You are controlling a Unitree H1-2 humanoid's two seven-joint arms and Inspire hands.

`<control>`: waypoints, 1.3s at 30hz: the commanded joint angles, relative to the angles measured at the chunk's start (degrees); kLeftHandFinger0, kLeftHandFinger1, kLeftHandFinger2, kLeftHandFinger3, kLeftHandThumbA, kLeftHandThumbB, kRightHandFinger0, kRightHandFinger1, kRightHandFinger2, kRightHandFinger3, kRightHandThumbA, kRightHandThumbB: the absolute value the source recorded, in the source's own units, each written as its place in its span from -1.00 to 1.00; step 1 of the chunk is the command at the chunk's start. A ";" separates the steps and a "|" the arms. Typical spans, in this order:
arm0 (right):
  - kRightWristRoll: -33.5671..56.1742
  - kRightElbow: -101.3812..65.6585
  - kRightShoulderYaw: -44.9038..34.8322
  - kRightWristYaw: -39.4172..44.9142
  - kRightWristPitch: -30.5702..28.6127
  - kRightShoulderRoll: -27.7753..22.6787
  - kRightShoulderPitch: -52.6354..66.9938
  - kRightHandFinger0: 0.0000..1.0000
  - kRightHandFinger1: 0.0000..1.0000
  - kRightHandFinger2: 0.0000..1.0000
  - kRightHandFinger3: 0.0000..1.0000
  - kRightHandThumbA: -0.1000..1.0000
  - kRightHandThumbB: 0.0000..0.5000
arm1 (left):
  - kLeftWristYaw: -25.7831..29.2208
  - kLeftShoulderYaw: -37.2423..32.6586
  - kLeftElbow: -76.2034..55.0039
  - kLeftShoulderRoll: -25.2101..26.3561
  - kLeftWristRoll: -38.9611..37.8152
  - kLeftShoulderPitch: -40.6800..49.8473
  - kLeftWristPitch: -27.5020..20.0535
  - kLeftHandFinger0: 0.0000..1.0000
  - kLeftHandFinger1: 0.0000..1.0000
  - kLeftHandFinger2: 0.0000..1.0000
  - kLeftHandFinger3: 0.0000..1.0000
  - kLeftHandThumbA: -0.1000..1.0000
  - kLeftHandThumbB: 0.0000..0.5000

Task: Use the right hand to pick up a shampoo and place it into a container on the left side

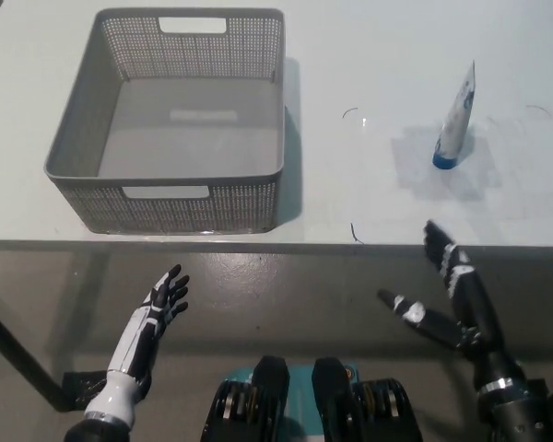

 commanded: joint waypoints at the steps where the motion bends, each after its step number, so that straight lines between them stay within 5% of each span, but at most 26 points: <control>1: 2.38 -6.00 -3.53 -2.68 -1.40 0.30 -3.14 1.00 1.00 1.00 1.00 0.99 0.10 | -1.30 -0.58 -2.69 0.10 -1.15 0.68 -2.03 1.00 1.00 1.00 1.00 1.00 -0.73; 6: 1.39 -7.58 -6.10 -4.24 -1.43 0.30 -6.22 1.00 1.00 1.00 1.00 1.00 0.27 | -1.33 -0.87 -3.42 -0.09 -1.11 1.40 -1.35 1.00 1.00 1.00 1.00 1.00 -0.69; 10: 0.46 -7.76 -7.16 -4.87 -2.33 -0.38 -8.77 1.00 1.00 1.00 1.00 1.00 0.13 | -1.32 -1.00 -2.83 -0.07 -1.28 1.49 -2.18 1.00 1.00 1.00 1.00 1.00 -0.74; 14: 1.27 -5.52 -8.40 -4.82 -0.66 -1.76 -12.65 1.00 1.00 1.00 1.00 1.00 0.33 | -1.23 -1.20 -2.88 0.02 -1.20 1.83 -2.22 1.00 1.00 1.00 1.00 1.00 -0.76; 26: 2.09 13.13 -10.93 -6.03 1.40 -5.68 -26.29 1.00 1.00 1.00 1.00 0.83 -0.08 | -1.53 -2.60 -3.17 -0.32 -1.36 4.80 -3.06 1.00 1.00 1.00 1.00 0.91 -0.81; 35: 2.77 33.43 -10.89 -6.55 -0.18 -6.55 -36.50 1.00 1.00 1.00 1.00 0.78 0.25 | -2.04 -3.54 -3.98 -0.16 -1.28 6.81 -2.89 1.00 1.00 1.00 1.00 0.98 -0.69; 39: 3.36 40.23 -11.08 -6.20 -0.74 -6.73 -40.33 1.00 1.00 1.00 1.00 0.81 0.18 | -1.83 -3.58 -3.90 -0.09 -0.76 6.63 -3.23 1.00 1.00 1.00 1.00 0.98 -0.75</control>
